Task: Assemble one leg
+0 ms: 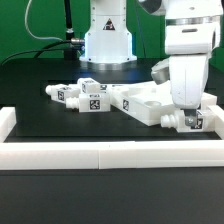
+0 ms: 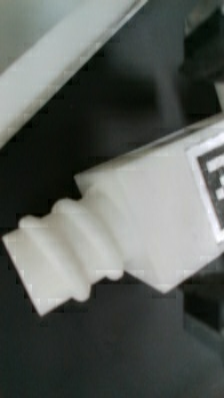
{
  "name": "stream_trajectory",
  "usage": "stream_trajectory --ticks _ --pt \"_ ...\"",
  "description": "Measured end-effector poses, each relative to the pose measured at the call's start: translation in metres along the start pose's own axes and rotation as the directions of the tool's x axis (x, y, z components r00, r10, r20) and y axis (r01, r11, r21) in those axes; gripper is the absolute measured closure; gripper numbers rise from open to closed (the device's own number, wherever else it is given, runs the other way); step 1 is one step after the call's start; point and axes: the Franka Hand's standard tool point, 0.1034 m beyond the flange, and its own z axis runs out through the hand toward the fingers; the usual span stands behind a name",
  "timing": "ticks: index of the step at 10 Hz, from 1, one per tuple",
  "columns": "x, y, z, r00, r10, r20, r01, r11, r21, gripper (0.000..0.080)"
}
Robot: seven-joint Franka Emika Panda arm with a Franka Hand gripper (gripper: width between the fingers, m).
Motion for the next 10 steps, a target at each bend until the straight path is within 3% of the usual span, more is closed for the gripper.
stream_trajectory --ticks 1,2,3,4,5,6,8,9,10 --pt "0.0 0.0 0.0 1.0 0.0 0.0 0.0 1.0 0.0 0.042" --pt "0.0 0.001 0.0 1.0 0.0 -0.001 0.0 1.0 -0.001 0.042" --pt "0.0 0.001 -0.001 1.0 0.001 -0.001 -0.001 1.0 -0.002 0.052" --pt "-0.004 0.004 -0.002 0.999 -0.035 0.01 0.034 0.999 0.01 0.052" --pt "-0.015 0.02 -0.01 0.995 -0.094 0.031 0.093 0.995 0.04 0.052" --pt "-0.021 0.041 -0.021 0.992 -0.124 0.038 0.122 0.991 0.049 0.052" --pt "-0.035 0.066 -0.044 0.983 -0.181 0.04 0.18 0.983 0.028 0.052" --pt "-0.047 0.068 -0.051 0.981 -0.19 0.039 0.19 0.982 0.011 0.052" --pt "-0.069 0.064 -0.058 0.983 -0.181 0.034 0.182 0.983 -0.029 0.0519"
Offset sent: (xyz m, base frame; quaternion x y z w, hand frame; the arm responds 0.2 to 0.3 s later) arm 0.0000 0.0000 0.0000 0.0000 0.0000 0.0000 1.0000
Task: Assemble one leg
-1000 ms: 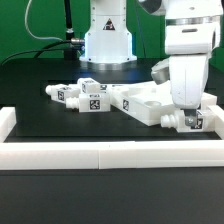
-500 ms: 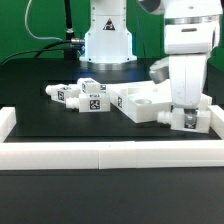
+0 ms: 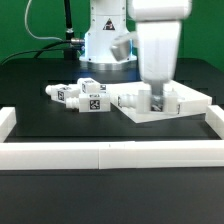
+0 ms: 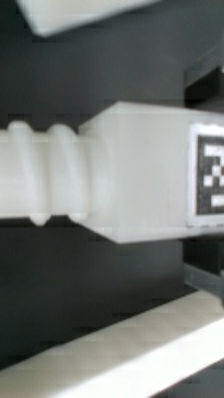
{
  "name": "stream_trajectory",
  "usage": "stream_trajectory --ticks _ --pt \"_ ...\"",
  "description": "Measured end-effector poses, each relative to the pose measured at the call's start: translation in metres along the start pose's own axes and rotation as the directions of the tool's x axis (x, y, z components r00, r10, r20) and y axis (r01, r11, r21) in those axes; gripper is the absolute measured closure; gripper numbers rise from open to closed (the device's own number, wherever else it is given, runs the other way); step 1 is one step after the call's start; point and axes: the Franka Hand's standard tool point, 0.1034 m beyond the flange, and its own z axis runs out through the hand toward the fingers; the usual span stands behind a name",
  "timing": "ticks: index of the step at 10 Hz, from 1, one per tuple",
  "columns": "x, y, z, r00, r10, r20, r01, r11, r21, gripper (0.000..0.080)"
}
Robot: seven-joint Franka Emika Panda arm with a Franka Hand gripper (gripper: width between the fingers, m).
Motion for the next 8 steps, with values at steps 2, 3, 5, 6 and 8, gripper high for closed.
stream_trajectory --ticks 2,3,5,6,8 --pt "-0.026 -0.023 0.007 0.995 0.097 0.004 -0.097 0.995 -0.001 0.0519" --pt "-0.024 -0.021 0.007 0.996 0.091 0.003 -0.091 0.996 -0.003 0.0519" --pt "-0.026 -0.022 0.007 0.996 0.093 0.004 -0.093 0.996 -0.002 0.0519" --pt "-0.031 -0.021 0.007 0.996 0.093 0.006 -0.093 0.996 -0.002 0.0519" --pt "-0.079 -0.017 0.004 0.991 0.134 0.027 -0.134 0.991 -0.007 0.0519"
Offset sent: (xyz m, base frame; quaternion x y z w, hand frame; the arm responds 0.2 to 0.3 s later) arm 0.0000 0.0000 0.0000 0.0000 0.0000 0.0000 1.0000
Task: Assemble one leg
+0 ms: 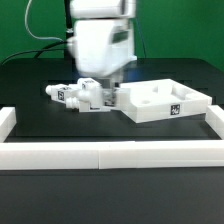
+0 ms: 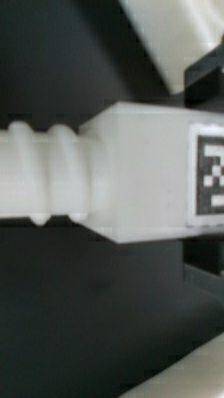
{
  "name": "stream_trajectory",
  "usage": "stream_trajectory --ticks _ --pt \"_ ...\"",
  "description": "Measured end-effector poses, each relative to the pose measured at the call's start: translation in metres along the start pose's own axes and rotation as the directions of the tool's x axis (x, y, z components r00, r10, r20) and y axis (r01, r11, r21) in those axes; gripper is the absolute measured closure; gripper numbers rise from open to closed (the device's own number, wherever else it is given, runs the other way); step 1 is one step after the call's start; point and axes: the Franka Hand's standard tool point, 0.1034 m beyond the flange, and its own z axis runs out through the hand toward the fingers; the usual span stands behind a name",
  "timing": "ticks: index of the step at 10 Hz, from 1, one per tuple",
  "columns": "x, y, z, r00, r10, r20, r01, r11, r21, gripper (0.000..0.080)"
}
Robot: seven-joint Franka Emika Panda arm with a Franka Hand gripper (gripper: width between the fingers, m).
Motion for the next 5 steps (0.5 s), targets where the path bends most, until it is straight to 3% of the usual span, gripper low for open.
stream_trajectory --ticks 1,3,4,5 --pt "-0.019 0.0 0.007 1.0 0.024 0.006 -0.024 1.0 0.007 0.0519" --pt "-0.044 -0.008 0.032 0.999 0.036 0.016 -0.037 0.998 0.05 0.0519" --pt "-0.048 -0.005 0.038 0.999 0.037 0.018 -0.038 0.997 0.066 0.0519" --pt "-0.041 -0.006 0.036 0.999 0.043 0.02 -0.044 0.996 0.078 0.0519"
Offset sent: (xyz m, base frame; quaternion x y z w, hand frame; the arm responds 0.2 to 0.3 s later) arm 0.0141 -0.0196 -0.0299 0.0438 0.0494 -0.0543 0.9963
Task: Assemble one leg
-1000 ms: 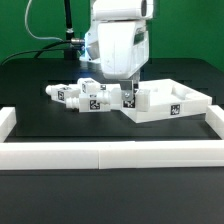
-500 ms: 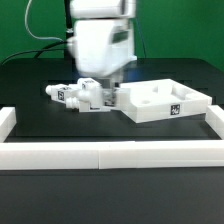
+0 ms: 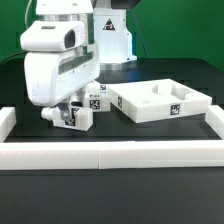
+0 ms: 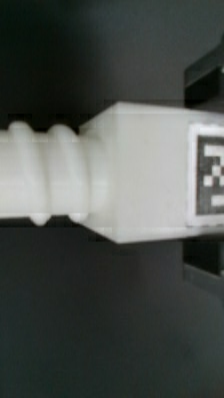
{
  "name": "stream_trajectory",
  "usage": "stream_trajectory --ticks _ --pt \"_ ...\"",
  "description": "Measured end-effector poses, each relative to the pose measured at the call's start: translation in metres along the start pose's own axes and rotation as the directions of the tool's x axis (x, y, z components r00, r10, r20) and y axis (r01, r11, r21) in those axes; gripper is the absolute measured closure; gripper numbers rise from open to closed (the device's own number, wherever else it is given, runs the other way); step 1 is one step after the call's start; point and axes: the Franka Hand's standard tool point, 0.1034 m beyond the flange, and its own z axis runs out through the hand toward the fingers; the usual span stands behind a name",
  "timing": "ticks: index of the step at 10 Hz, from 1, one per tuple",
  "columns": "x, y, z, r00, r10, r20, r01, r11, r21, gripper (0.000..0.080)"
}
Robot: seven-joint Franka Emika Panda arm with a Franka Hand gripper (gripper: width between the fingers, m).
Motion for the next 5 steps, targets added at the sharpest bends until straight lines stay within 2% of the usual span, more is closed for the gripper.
stream_trajectory --ticks 1,2,3,4,5 --pt "0.001 0.0 0.0002 1.0 -0.005 -0.001 0.005 1.0 -0.002 0.0519" --pt "-0.0001 0.0001 0.0003 1.0 -0.003 0.0 0.003 1.0 -0.001 0.044" --pt "-0.0001 0.0001 0.0004 1.0 -0.003 0.0 0.003 1.0 -0.001 0.0303" --pt "-0.0002 0.0002 0.0001 1.0 0.0 0.0 0.0 1.0 -0.001 0.0303" --pt "0.0008 -0.0022 -0.0081 0.997 0.076 0.009 -0.076 0.997 0.014 0.0175"
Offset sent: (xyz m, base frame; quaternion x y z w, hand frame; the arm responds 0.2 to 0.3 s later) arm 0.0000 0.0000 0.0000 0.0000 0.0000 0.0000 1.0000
